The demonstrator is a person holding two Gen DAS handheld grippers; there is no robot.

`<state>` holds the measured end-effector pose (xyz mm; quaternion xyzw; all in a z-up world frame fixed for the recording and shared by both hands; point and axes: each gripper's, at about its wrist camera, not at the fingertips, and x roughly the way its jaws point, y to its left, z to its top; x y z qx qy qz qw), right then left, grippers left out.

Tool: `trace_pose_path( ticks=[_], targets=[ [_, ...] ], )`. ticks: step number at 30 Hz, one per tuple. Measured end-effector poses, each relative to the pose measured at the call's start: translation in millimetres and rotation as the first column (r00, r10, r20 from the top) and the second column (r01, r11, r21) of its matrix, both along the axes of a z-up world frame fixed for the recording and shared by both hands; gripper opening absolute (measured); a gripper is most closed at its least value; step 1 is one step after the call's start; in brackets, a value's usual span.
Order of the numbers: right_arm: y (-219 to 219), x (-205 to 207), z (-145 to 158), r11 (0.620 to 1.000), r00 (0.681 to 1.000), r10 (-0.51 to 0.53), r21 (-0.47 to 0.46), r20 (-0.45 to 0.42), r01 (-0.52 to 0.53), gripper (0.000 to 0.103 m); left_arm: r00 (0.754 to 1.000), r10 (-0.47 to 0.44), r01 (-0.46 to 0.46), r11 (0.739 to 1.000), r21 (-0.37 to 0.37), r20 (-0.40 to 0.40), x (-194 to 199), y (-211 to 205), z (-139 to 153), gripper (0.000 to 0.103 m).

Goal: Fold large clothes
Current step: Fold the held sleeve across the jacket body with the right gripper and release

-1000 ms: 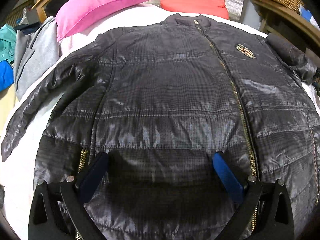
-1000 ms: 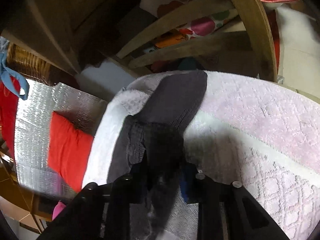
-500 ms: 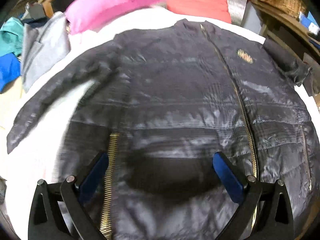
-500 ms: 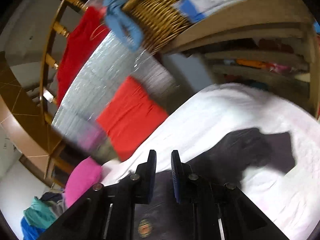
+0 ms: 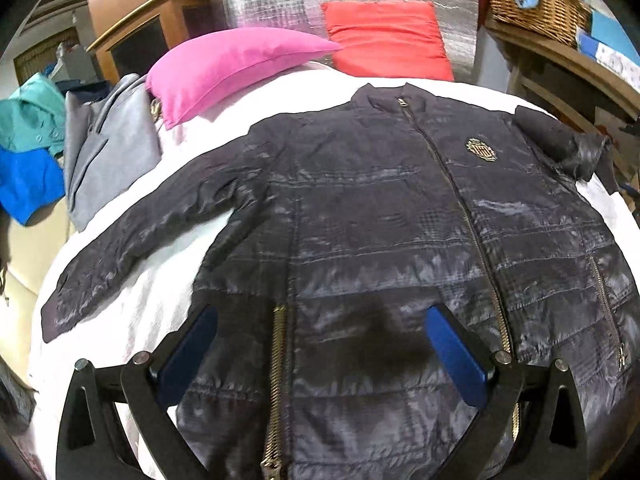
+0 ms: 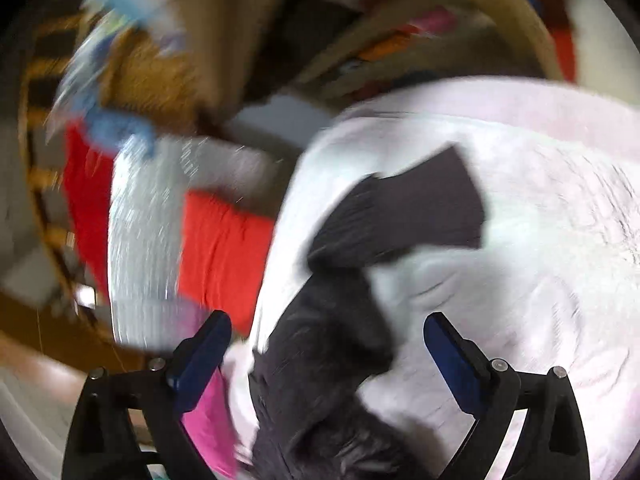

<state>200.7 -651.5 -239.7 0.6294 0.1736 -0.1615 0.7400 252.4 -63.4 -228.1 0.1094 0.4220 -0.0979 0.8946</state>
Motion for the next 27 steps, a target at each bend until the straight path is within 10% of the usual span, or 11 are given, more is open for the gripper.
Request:
trace_pose_path(
  ticks=[8, 10, 12, 19, 27],
  targets=[
    [-55, 44, -63, 0.954, 0.986, -0.156, 0.269, 0.063, 0.133, 0.095, 0.999, -0.035, 0.034, 0.998, 0.059, 0.016, 4, -35, -3, 0.103],
    [-61, 54, -66, 0.949, 0.985, -0.172, 0.271, 0.023, 0.16, 0.063, 0.999, -0.042, 0.041, 0.997, 0.068, 0.014, 4, -41, -3, 0.103],
    [-63, 64, -58, 0.97, 0.991, -0.135, 0.206, 0.011, 0.13, 0.037, 0.999, -0.042, 0.041, 0.997, 0.068, 0.015, 5, -42, -2, 0.103],
    [-21, 74, 29, 0.989, 1.0, 0.016, -0.148, 0.02, -0.013, 0.035, 0.998, -0.007, 0.005, 0.999, 0.041, 0.056, -4, -17, 19, 0.103],
    [138, 121, 135, 0.874, 0.931, 0.357, -0.38, 0.078, -0.303, 0.034, 0.987, 0.099, -0.098, 0.995, -0.015, 0.126, -25, 55, 52, 0.103]
  ],
)
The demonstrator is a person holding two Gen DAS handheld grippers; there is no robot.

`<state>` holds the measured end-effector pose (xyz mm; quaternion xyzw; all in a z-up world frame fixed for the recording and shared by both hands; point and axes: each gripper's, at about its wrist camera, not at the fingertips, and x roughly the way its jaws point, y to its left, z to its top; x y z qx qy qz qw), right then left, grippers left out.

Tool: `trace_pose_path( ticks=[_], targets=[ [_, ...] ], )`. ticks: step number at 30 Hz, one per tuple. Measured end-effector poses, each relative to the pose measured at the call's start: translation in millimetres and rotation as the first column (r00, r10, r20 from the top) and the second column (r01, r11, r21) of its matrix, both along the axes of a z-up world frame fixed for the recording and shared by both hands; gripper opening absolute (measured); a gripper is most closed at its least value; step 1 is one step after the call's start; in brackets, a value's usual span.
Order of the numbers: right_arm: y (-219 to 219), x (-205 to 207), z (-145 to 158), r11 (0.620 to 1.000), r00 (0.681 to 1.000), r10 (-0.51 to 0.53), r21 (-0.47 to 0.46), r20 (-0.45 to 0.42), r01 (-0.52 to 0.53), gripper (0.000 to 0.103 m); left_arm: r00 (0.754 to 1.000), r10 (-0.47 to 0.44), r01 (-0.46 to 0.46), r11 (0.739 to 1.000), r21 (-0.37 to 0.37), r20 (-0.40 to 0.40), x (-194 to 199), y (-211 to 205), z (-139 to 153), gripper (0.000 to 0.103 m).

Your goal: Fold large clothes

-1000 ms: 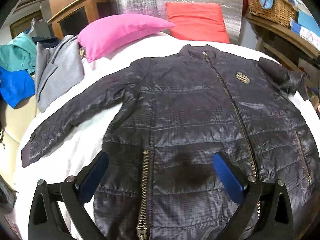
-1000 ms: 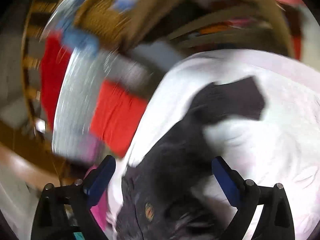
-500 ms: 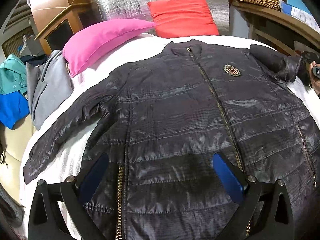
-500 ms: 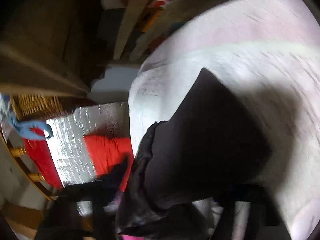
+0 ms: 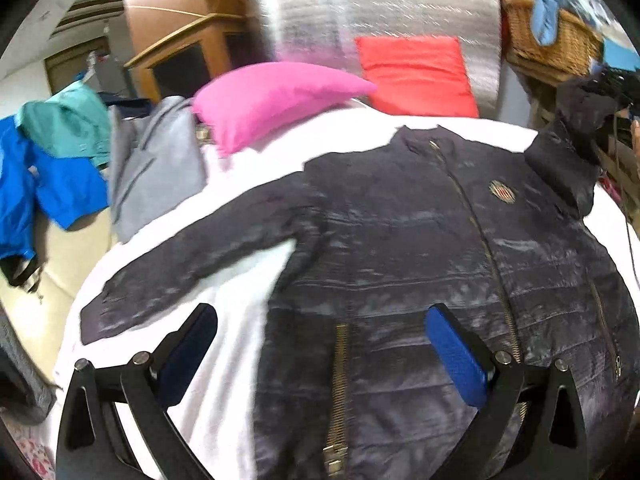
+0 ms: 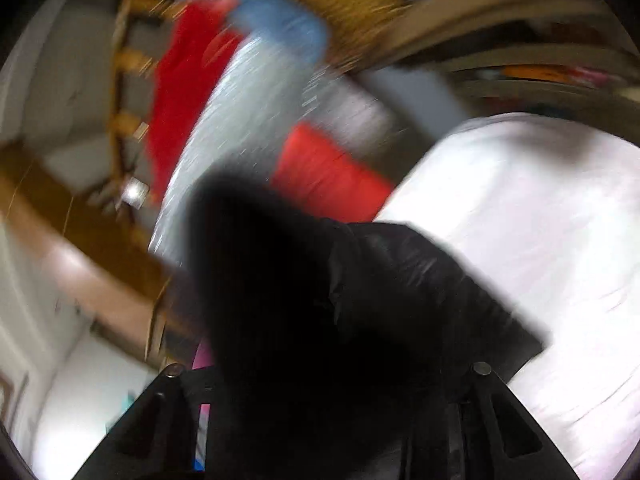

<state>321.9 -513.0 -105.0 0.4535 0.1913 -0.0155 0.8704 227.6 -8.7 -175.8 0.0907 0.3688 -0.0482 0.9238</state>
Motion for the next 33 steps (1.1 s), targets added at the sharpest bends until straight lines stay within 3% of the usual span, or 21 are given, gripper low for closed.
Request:
trace_pose_path(
  ticks=[3, 5, 6, 7, 8, 11, 13, 16, 21, 24, 25, 28, 33],
  targets=[
    [65, 15, 15, 0.993, 0.995, 0.097, -0.062, 0.0, -0.097, 0.035, 0.999, 0.031, -0.031, 0.999, -0.015, 0.019, -7, 24, 8, 0.103],
    [116, 38, 11, 0.984, 0.985, 0.168, -0.046, -0.033, -0.17, 0.038, 0.998, 0.049, -0.049, 0.999, -0.021, 0.026, -10, 39, 12, 0.103],
    [139, 45, 6, 0.98, 0.979, 0.196, -0.027, -0.054, -0.197, 0.056, 0.998, 0.06, -0.059, 0.998, -0.024, 0.029, -12, 47, 13, 0.103],
    [156, 52, 2, 0.975, 0.973, 0.221, -0.007, -0.069, -0.222, 0.082, 0.997, 0.07, -0.069, 0.997, -0.027, 0.03, -12, 53, 14, 0.103],
    [172, 58, -3, 0.97, 0.966, 0.244, 0.013, -0.085, -0.244, 0.091, 0.997, 0.077, -0.077, 0.997, -0.029, 0.03, -13, 58, 15, 0.103],
    [215, 70, -20, 0.945, 0.943, 0.323, 0.07, -0.081, -0.318, 0.092, 0.995, 0.095, -0.094, 0.995, -0.028, 0.028, -11, 71, 15, 0.103],
    [218, 67, -28, 0.934, 0.934, 0.352, 0.075, -0.053, -0.348, 0.092, 0.995, 0.099, -0.099, 0.995, -0.021, 0.029, -7, 74, 14, 0.103],
    [196, 50, -49, 0.949, 0.949, 0.312, 0.063, -0.036, -0.309, 0.092, 0.997, 0.082, -0.081, 0.996, -0.042, 0.003, 5, 72, 9, 0.103],
    [111, -18, -80, 0.994, 0.986, 0.101, -0.02, -0.135, -0.104, 0.09, 0.996, -0.022, 0.011, 0.994, -0.113, -0.091, 42, 46, -6, 0.103],
    [57, -46, -106, 1.0, 0.978, -0.013, -0.03, -0.21, 0.007, 0.072, 0.994, -0.061, 0.051, 0.992, -0.113, -0.088, 72, 25, -11, 0.103],
    [37, -53, -116, 0.999, 0.97, -0.037, -0.016, -0.238, 0.035, 0.072, 0.993, -0.074, 0.063, 0.991, -0.115, -0.092, 85, 16, -13, 0.103],
    [4, -64, -132, 0.997, 0.96, -0.076, 0.01, -0.269, 0.082, 0.072, 0.987, -0.114, 0.101, 0.988, -0.12, -0.115, 121, -8, -22, 0.103],
    [-15, -49, -158, 0.995, 0.956, -0.034, 0.082, -0.292, 0.06, 0.072, 0.971, -0.108, 0.098, 0.994, -0.057, -0.214, 176, -44, -55, 0.103]
  ],
)
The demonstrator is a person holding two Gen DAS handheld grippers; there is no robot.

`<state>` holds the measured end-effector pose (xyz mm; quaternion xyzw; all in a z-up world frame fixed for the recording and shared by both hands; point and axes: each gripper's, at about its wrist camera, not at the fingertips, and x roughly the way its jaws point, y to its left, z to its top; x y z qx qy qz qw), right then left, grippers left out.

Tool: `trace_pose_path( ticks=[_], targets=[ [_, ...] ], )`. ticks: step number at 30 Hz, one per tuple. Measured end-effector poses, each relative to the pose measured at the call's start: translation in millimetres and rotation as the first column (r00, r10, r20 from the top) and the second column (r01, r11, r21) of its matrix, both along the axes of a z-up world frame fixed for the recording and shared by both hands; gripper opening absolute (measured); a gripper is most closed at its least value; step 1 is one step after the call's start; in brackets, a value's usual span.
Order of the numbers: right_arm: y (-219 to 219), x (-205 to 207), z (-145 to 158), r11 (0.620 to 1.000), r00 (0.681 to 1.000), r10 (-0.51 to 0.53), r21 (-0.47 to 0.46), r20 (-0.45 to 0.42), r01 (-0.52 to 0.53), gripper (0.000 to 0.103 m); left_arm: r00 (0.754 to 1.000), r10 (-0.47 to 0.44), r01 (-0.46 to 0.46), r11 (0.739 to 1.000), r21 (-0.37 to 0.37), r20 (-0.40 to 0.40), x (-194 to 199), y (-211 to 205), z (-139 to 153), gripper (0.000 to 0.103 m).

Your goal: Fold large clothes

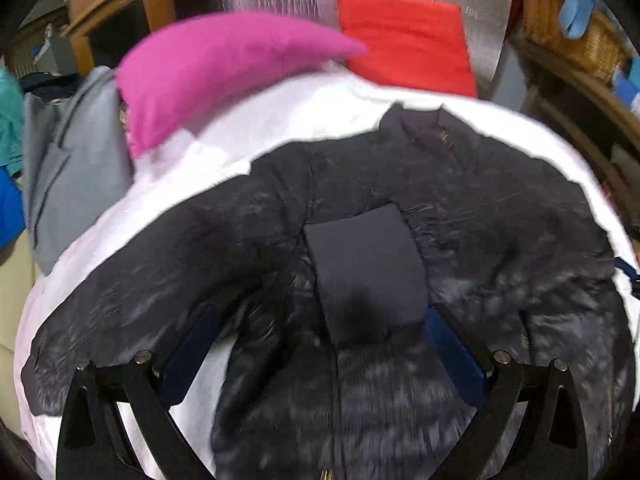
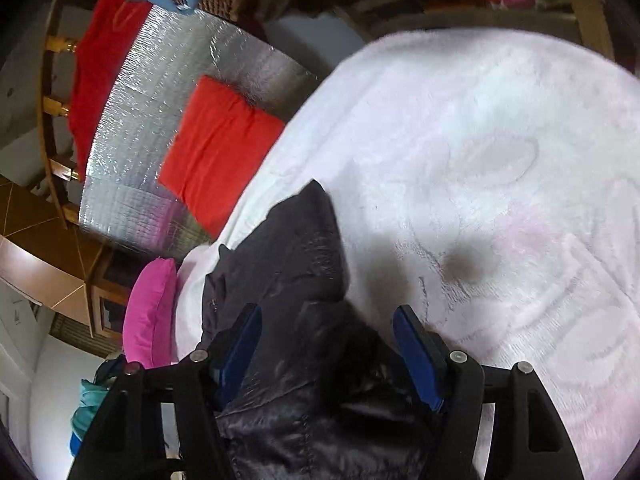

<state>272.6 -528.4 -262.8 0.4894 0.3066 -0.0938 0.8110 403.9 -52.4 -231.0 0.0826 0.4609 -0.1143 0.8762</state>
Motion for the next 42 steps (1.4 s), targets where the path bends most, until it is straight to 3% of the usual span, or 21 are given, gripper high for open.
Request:
trace_pose_path(
  ticks=[2, 6, 7, 8, 9, 10, 12, 13, 20, 22, 24, 25, 26, 27, 30, 32, 36, 39, 42],
  targets=[
    [-5, 11, -9, 1.0, 1.0, 0.021, 0.017, -0.003, -0.021, 0.072, 0.999, 0.008, -0.007, 1.0, 0.029, -0.041, 16, -8, -14, 0.103],
    [-2, 38, -21, 0.997, 0.997, 0.076, 0.03, -0.027, -0.075, 0.072, 0.997, 0.006, -0.006, 1.0, -0.004, -0.071, 32, -16, -25, 0.098],
    [-2, 39, -25, 0.997, 0.996, 0.079, 0.029, -0.04, -0.078, 0.069, 0.996, -0.001, 0.0, 1.0, -0.017, -0.085, 34, -17, -27, 0.081],
    [1, 46, -28, 0.996, 0.995, 0.087, 0.025, -0.046, -0.086, 0.065, 0.993, -0.007, 0.003, 0.999, -0.033, -0.115, 38, -19, -31, 0.054],
    [3, 49, -29, 0.996, 0.995, 0.092, 0.015, -0.042, -0.092, 0.05, 0.99, -0.007, 0.001, 0.999, -0.046, -0.143, 42, -20, -35, 0.039],
    [7, 54, -29, 0.994, 0.993, 0.107, -0.011, -0.052, -0.107, 0.044, 0.985, 0.004, -0.013, 0.999, -0.051, -0.171, 47, -20, -40, 0.026],
    [15, 54, -29, 0.991, 0.991, 0.116, -0.056, -0.071, -0.12, 0.042, 0.987, 0.009, -0.019, 0.998, -0.062, -0.161, 50, -21, -42, 0.019],
    [17, 53, -29, 0.99, 0.99, 0.12, -0.068, -0.068, -0.124, 0.042, 0.987, 0.0, -0.013, 0.997, -0.077, -0.159, 50, -21, -40, 0.006],
    [25, 37, -24, 0.99, 0.995, 0.095, -0.106, -0.015, -0.096, 0.045, 0.994, -0.015, 0.009, 0.998, -0.061, -0.108, 48, -16, -21, 0.005],
    [30, 35, -19, 0.987, 0.995, 0.096, -0.13, -0.007, -0.096, 0.058, 0.993, -0.023, 0.016, 0.998, -0.057, -0.116, 43, -12, -20, 0.005],
    [35, 32, -13, 0.982, 0.995, 0.104, -0.157, 0.007, -0.101, 0.066, 0.989, -0.018, 0.013, 0.999, -0.037, -0.149, 41, -6, -28, 0.016],
    [38, 32, -10, 0.979, 0.994, 0.107, -0.177, 0.008, -0.104, 0.066, 0.986, -0.013, 0.008, 1.0, -0.029, -0.163, 43, -5, -32, 0.032],
    [41, 33, -9, 0.975, 0.994, 0.11, -0.197, 0.003, -0.107, 0.066, 0.984, -0.005, 0.001, 1.0, -0.025, -0.176, 43, -2, -36, 0.042],
    [42, 33, -8, 0.973, 0.994, 0.111, -0.206, 0.0, -0.108, 0.066, 0.984, -0.006, -0.001, 0.999, -0.035, -0.18, 42, -2, -39, 0.042],
    [42, 31, -12, 0.971, 0.994, 0.109, -0.213, -0.006, -0.108, 0.066, 0.984, -0.035, 0.019, 0.995, -0.093, -0.176, 40, -5, -38, 0.03],
    [40, 29, -15, 0.973, 0.995, 0.103, -0.208, 0.002, -0.101, 0.066, 0.988, -0.036, 0.027, 0.998, -0.057, -0.152, 42, -12, -35, 0.009],
    [37, 28, -15, 0.971, 0.995, 0.102, -0.218, -0.006, -0.101, 0.055, 0.995, -0.064, 0.064, 0.998, -0.009, -0.072, 48, -23, -18, 0.001],
    [39, 27, -4, 0.963, 0.994, 0.111, -0.246, 0.013, -0.105, 0.055, 0.996, -0.082, 0.079, 0.995, 0.068, 0.043, 52, -29, 10, 0.001],
    [40, 31, 4, 0.958, 0.995, 0.102, -0.272, 0.013, -0.095, 0.057, 0.995, -0.091, 0.088, 0.994, 0.068, 0.038, 64, -28, 25, 0.001]
  ],
)
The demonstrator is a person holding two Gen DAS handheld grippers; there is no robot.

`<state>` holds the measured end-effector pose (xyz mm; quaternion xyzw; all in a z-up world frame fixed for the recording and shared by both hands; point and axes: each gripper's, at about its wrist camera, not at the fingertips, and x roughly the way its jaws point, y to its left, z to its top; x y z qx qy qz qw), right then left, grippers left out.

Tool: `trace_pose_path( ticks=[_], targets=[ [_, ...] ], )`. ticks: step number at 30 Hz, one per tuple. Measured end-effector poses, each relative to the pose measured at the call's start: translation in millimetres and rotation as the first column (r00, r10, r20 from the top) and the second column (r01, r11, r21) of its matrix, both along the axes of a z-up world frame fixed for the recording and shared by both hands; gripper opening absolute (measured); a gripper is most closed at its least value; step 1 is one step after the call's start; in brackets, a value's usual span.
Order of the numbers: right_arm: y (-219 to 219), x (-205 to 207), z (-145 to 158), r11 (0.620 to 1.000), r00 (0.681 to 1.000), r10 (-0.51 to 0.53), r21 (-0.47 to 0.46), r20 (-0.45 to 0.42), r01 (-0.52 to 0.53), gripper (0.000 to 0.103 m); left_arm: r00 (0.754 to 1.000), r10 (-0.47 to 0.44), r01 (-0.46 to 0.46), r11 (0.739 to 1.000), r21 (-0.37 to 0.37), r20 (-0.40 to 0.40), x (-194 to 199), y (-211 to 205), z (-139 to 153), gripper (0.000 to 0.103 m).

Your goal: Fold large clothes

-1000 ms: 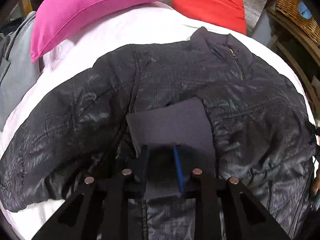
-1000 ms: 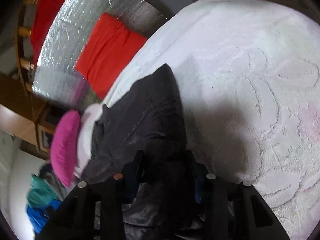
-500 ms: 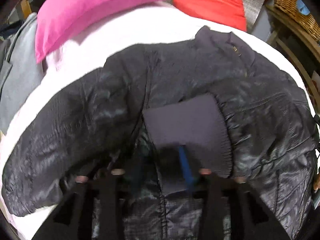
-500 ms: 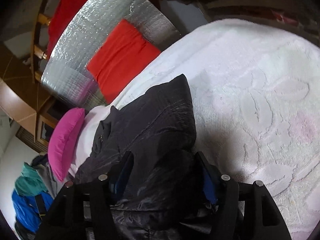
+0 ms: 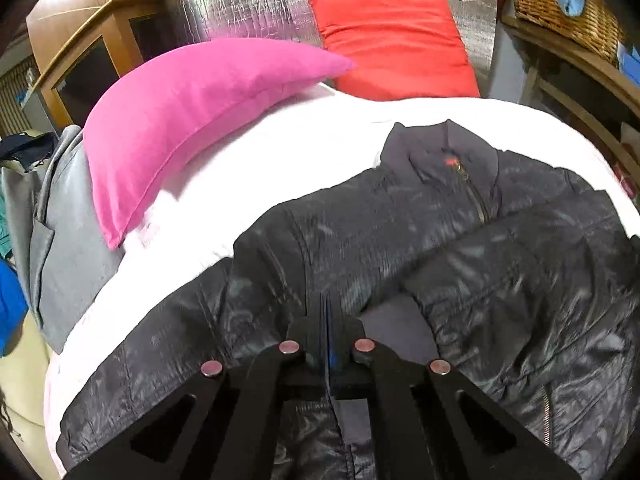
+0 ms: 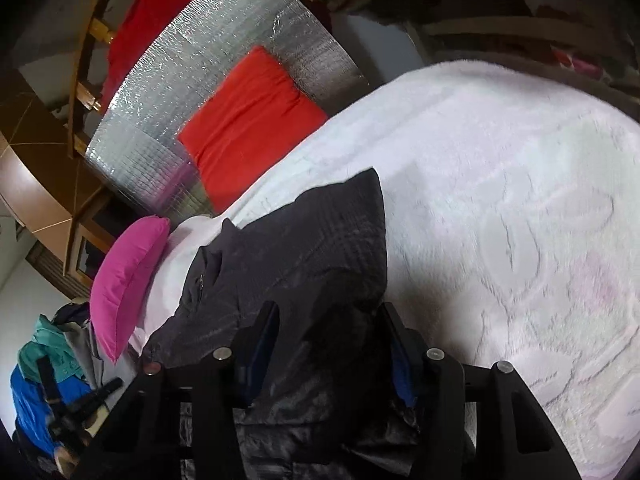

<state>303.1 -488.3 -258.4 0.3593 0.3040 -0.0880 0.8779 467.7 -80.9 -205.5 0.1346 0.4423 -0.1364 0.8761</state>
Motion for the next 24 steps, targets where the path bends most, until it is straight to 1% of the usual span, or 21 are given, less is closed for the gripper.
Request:
trace_pose_path(
  ticks=[1, 2, 4, 6, 7, 8, 9, 10, 12, 14, 15, 16, 17, 18, 19, 21, 24],
  targets=[
    [0, 3, 0, 1.0, 1.0, -0.01, -0.011, -0.018, 0.01, 0.062, 0.999, -0.019, 0.018, 1.0, -0.02, -0.041, 3, 0, -2, 0.001],
    [0, 6, -3, 1.0, 0.999, -0.011, -0.012, -0.036, 0.01, 0.062, 0.998, -0.024, 0.022, 0.999, -0.027, -0.063, 4, 0, -5, 0.001],
    [-1, 8, -11, 1.0, 0.998, -0.006, 0.004, -0.061, 0.006, 0.062, 0.995, -0.018, 0.017, 1.0, -0.014, -0.093, -1, 0, -18, 0.002],
    [-1, 6, -20, 1.0, 0.997, -0.004, 0.016, -0.071, 0.005, 0.062, 0.988, -0.016, 0.016, 1.0, 0.002, -0.156, -9, 3, -36, 0.012],
    [-1, 3, -23, 1.0, 0.998, -0.005, 0.015, -0.055, 0.006, 0.062, 0.981, -0.011, 0.011, 1.0, 0.0, -0.192, -14, 6, -44, 0.024],
    [0, -1, -22, 1.0, 0.999, -0.007, 0.005, -0.032, 0.007, 0.062, 0.975, -0.004, 0.001, 1.0, -0.013, -0.221, -18, 9, -51, 0.043],
    [0, -3, -22, 1.0, 1.0, -0.008, -0.001, -0.02, 0.008, 0.062, 0.972, 0.007, -0.013, 1.0, -0.024, -0.236, -22, 12, -55, 0.053],
    [1, -5, -20, 1.0, 1.0, -0.009, -0.012, -0.005, 0.009, 0.059, 0.969, 0.028, -0.039, 0.998, -0.044, -0.244, -25, 17, -58, 0.062],
    [2, -9, -20, 0.999, 1.0, -0.014, -0.032, 0.009, 0.015, 0.053, 0.964, 0.038, -0.07, 0.991, -0.114, -0.263, -27, 24, -64, 0.063],
    [4, -11, -20, 0.999, 1.0, -0.025, -0.043, 0.016, 0.025, 0.053, 0.958, 0.031, -0.082, 0.982, -0.168, -0.284, -28, 25, -66, 0.059],
    [2, -13, -21, 0.999, 0.999, -0.028, -0.035, 0.021, 0.028, 0.053, 0.958, 0.029, -0.085, 0.979, -0.185, -0.284, -27, 24, -67, 0.052],
    [1, -13, -22, 0.999, 0.999, -0.03, -0.028, 0.022, 0.03, 0.053, 0.958, 0.024, -0.084, 0.976, -0.201, -0.287, -25, 22, -67, 0.036],
    [0, -13, -23, 0.999, 0.999, -0.032, -0.018, 0.022, 0.032, 0.053, 0.959, 0.029, -0.088, 0.976, -0.199, -0.282, -23, 20, -67, 0.022],
    [-3, -13, -26, 0.999, 0.999, -0.035, -0.004, 0.015, 0.035, 0.053, 0.96, 0.03, -0.088, 0.976, -0.198, -0.277, -21, 19, -67, 0.015],
    [-4, -13, -27, 0.999, 0.999, -0.037, 0.006, 0.01, 0.037, 0.053, 0.962, 0.026, -0.085, 0.975, -0.205, -0.273, -19, 16, -67, 0.011],
    [-7, -14, -30, 0.999, 0.999, -0.036, 0.027, 0.012, 0.035, 0.053, 0.968, 0.032, -0.084, 0.976, -0.2, -0.247, -19, 13, -63, 0.009],
    [-8, -15, -30, 0.999, 0.999, -0.038, 0.036, 0.022, 0.037, 0.053, 0.985, 0.032, -0.061, 0.984, -0.166, -0.168, -20, 7, -47, 0.007]
  ],
)
